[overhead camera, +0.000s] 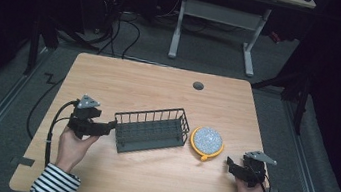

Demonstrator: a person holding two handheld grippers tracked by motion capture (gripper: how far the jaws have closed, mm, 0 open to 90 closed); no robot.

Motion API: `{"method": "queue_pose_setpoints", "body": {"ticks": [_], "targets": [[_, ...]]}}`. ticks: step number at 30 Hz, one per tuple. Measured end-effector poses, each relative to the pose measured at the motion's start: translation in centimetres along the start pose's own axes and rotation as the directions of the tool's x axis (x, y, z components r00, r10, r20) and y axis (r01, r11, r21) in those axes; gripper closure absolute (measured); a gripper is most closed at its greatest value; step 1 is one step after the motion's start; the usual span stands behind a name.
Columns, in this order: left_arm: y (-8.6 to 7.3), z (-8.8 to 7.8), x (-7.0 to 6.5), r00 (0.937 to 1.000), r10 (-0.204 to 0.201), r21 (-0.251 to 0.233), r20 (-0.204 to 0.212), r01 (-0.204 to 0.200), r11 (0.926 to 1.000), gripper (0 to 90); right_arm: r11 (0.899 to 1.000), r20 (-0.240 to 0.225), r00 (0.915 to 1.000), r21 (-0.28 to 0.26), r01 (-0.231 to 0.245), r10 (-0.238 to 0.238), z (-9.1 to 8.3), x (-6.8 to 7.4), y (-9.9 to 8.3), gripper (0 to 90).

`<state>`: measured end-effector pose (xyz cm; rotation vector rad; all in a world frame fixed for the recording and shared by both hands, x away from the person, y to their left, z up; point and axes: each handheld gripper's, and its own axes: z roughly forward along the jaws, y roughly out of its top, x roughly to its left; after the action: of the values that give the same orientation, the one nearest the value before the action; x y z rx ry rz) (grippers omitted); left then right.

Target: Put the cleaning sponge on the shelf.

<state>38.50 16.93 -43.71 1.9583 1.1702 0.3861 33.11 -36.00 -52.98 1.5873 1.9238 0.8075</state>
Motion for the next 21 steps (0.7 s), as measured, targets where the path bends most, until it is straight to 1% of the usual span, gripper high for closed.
{"method": "queue_pose_setpoints", "body": {"ticks": [1, 2, 3, 4, 6, 11, 12, 13, 14, 15, 18, 21], "targets": [[-0.5, -0.4, 0.4, 1.0, -0.008, 0.0, -0.003, 0.008, 1.0, 27.5, 1.0, 0.0, 1.0, 0.0, 0.0, 0.0, 0.0, 0.0, 0.0, 32.2], [-0.5, -0.4, 0.4, 1.0, -0.008, 0.0, -0.003, 0.008, 1.0, 27.5, 1.0, 0.0, 1.0, 0.0, 0.0, 0.0, 0.0, 0.0, 0.0, 32.2], [-1.0, -0.6, 0.9, 0.9998, -0.02, -0.002, -0.009, 0.02, 0.9998, 27.5, 1.0, 0.0, 1.0, 0.0, 0.0, 0.0, 0.0, 0.0, 0.0, 32.2], [-1.0, -0.6, 0.9, 0.9998, -0.02, -0.002, -0.009, 0.02, 0.9998, 27.5, 1.0, 0.0, 1.0, 0.0, 0.0, 0.0, 0.0, 0.0, 0.0, 32.2], [-1.7, -0.9, 1.6, 0.9991, -0.039, -0.005, -0.013, 0.039, 0.9992, 27.5, 1.0, 0.0, 1.0, 0.0, 0.001, -0.001, 0.0, 0.0, 0.0, 32.2], [-3.2, -1.0, 2.6, 0.9967, -0.077, -0.008, -0.023, 0.077, 0.997, 27.5, 1.0, 0.0, 1.0, 0.0, 0.002, -0.002, 0.0, 0.0, 0.0, 32.2], [-3.2, -1.0, 2.6, 0.9967, -0.077, -0.008, -0.023, 0.077, 0.997, 27.4, 1.0, 0.0, 1.0, 0.0, 0.002, -0.002, 0.0, 0.0, 0.0, 32.2], [-3.8, -1.0, 2.9, 0.9957, -0.09, -0.006, -0.024, 0.09, 0.996, 27.4, 1.0, -0.002, 1.0, 0.0, 0.005, -0.005, 0.0, 0.0, 0.0, 32.1], [-3.8, -1.0, 2.9, 0.9957, -0.09, -0.006, -0.024, 0.09, 0.996, 27.4, 1.0, -0.002, 1.0, 0.0, 0.005, -0.005, 0.0, 0.0, 0.0, 32.1], [-4.5, -0.9, 3.2, 0.9942, -0.105, -0.01, -0.025, 0.104, 0.9945, 27.3, 1.0, -0.003, 1.0, 0.0, 0.005, -0.005, 0.0, 0.0, 0.0, 32.2], [-5.5, -0.8, 3.7, 0.9902, -0.14, -0.014, -0.006, 0.139, 0.9901, 27.3, 1.0, -0.004, 1.0, -0.001, 0.005, -0.005, 0.0, 0.0, 0.0, 32.2], [-6.4, -0.6, 3.8, 0.987, -0.161, -0.02, -0.006, 0.16, 0.9869, 27.3, 1.0, -0.005, 1.0, -0.001, 0.004, -0.004, 0.0, 0.1, 0.0, 32.2]]}}
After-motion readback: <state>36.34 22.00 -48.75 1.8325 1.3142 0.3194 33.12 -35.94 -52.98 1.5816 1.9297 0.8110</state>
